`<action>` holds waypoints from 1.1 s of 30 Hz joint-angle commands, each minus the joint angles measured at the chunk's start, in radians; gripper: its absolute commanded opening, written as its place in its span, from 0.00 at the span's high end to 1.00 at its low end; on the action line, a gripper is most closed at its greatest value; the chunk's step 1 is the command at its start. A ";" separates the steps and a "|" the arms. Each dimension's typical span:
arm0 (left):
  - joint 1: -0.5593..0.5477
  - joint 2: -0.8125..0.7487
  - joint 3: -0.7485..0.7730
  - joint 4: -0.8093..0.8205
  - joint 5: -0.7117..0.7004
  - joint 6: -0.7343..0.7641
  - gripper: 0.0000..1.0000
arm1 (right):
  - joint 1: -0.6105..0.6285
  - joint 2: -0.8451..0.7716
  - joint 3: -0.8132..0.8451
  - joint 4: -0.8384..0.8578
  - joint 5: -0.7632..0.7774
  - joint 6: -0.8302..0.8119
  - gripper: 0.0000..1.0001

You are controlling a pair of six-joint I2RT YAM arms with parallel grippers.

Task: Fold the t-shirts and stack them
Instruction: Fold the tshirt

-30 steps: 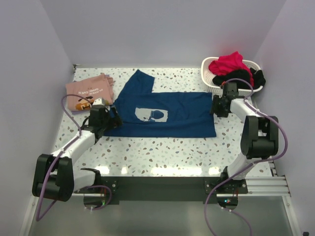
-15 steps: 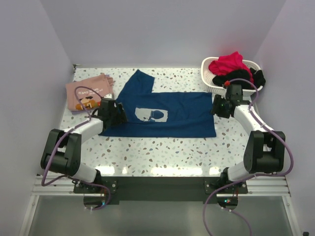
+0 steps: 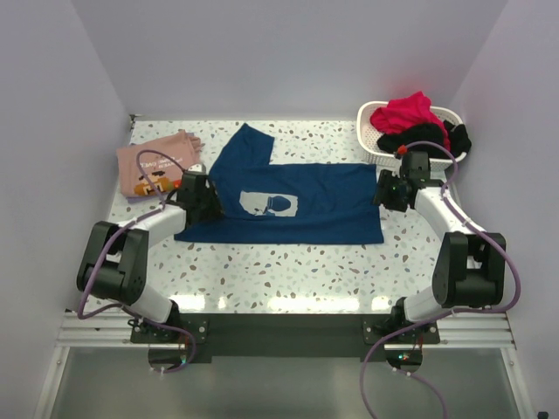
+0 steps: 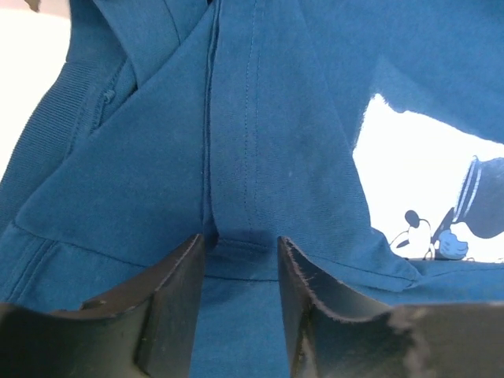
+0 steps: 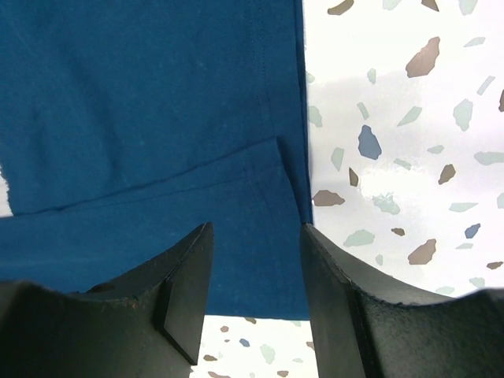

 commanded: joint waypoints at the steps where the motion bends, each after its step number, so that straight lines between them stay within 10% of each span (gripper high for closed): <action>1: -0.010 0.027 0.034 0.042 -0.008 0.024 0.54 | -0.004 -0.004 -0.002 0.009 -0.027 0.001 0.48; 12: -0.027 0.036 0.072 0.046 -0.027 0.035 1.00 | -0.004 -0.003 -0.002 0.007 -0.024 -0.002 0.48; 33: -0.175 0.269 0.394 0.030 -0.059 0.125 1.00 | -0.004 0.020 0.001 0.007 -0.030 -0.005 0.48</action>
